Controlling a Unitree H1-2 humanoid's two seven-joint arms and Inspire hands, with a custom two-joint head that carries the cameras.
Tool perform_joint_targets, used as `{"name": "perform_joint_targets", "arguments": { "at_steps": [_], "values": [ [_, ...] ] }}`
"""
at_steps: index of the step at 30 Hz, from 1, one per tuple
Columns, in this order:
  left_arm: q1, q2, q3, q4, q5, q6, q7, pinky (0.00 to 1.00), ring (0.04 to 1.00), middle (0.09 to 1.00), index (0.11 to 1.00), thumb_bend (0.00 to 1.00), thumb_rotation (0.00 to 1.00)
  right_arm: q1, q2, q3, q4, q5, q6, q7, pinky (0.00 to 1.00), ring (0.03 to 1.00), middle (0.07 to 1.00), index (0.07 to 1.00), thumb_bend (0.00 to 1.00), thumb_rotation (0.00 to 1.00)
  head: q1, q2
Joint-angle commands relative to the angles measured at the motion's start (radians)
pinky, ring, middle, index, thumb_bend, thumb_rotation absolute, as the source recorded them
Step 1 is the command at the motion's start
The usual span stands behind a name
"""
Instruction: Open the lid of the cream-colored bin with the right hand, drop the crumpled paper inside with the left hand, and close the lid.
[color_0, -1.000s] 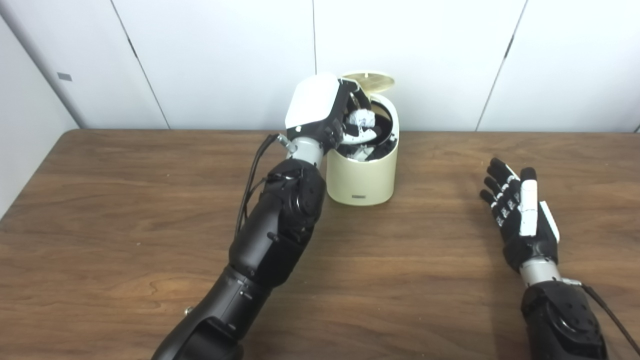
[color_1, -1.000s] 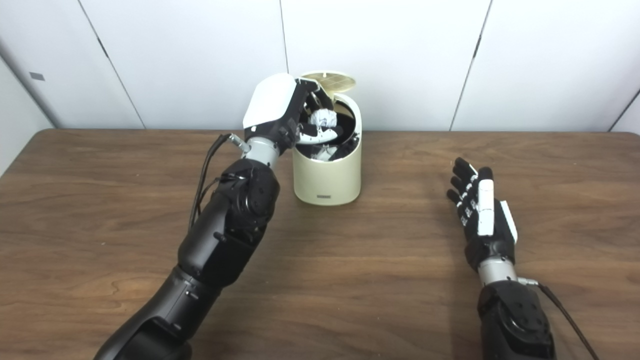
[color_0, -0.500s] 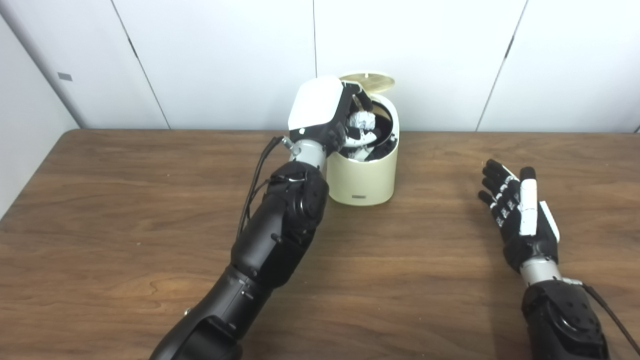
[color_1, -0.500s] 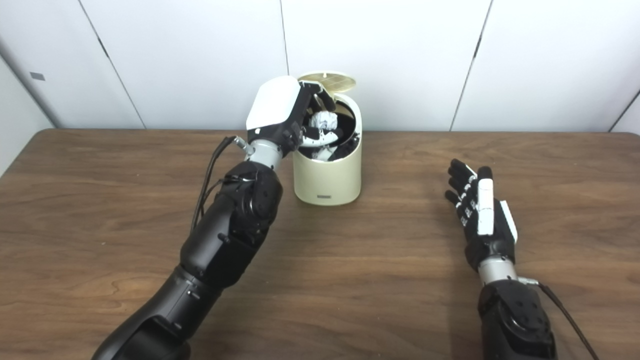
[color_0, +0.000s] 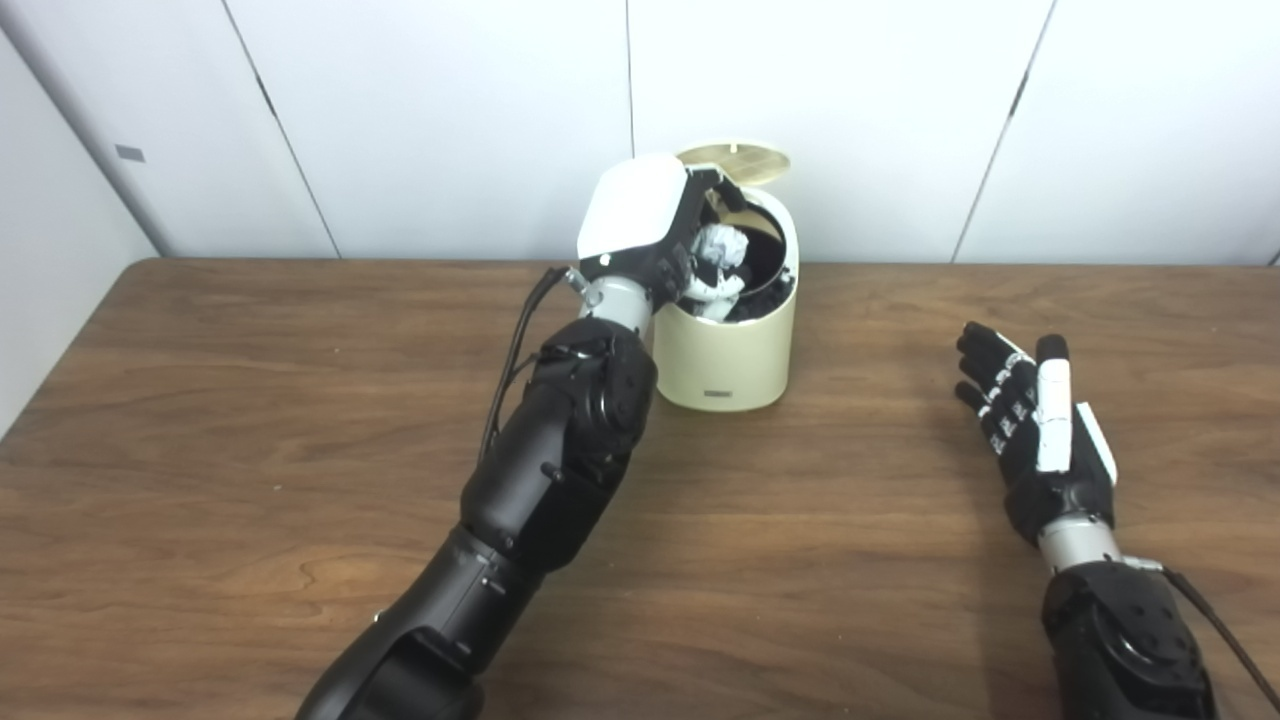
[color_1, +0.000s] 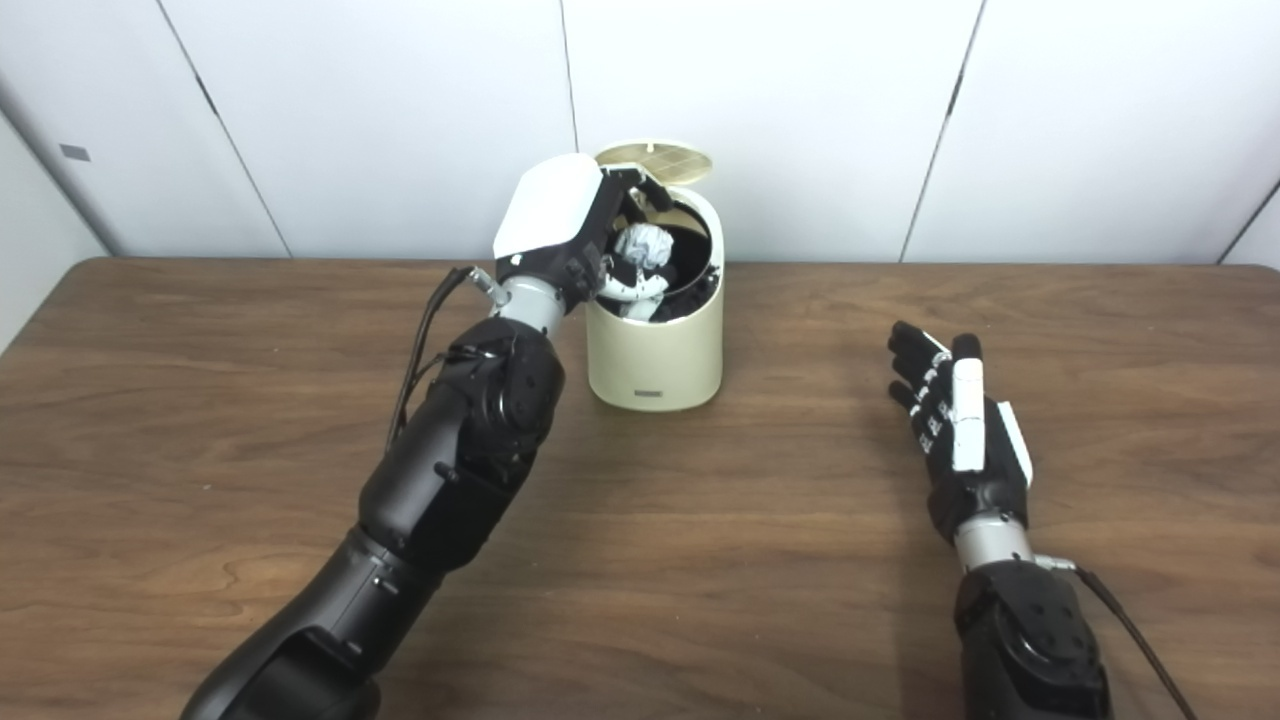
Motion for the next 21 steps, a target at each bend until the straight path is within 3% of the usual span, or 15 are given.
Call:
{"name": "perform_joint_targets", "arguments": {
  "at_steps": [1,7,12,18,21],
  "values": [
    [-0.033,0.003,-0.008,-0.025,-0.004,-0.02,-0.003,0.34,0.499,0.719,0.725,0.95,0.0,-0.011,0.001,0.007,-0.017,-0.001,-0.007,0.013,0.89,0.911,0.854,0.778,0.64,1.0,-0.002,0.004],
    [-0.033,0.007,-0.01,-0.026,-0.007,-0.024,0.003,0.48,0.631,0.764,0.721,0.97,0.0,-0.011,0.0,0.006,-0.021,0.002,-0.002,0.014,0.89,0.914,0.862,0.787,0.63,1.0,-0.002,0.007],
    [-0.032,0.002,-0.005,-0.021,-0.013,-0.029,0.024,0.48,0.596,0.691,0.697,0.93,0.0,-0.011,-0.007,0.005,-0.014,0.0,-0.005,0.017,0.9,0.92,0.866,0.801,0.65,1.0,-0.001,0.01],
    [-0.03,-0.006,-0.005,-0.026,-0.003,-0.01,0.041,0.47,0.592,0.673,0.663,0.89,0.0,-0.013,-0.007,0.003,-0.01,0.003,-0.006,0.016,0.9,0.917,0.863,0.797,0.65,1.0,0.0,0.011],
    [-0.029,-0.016,0.007,-0.022,-0.014,-0.011,0.058,0.43,0.526,0.611,0.614,0.88,0.0,-0.013,-0.007,0.003,-0.012,0.002,-0.004,0.015,0.9,0.918,0.866,0.799,0.65,1.0,0.002,0.01]
  ]
}}
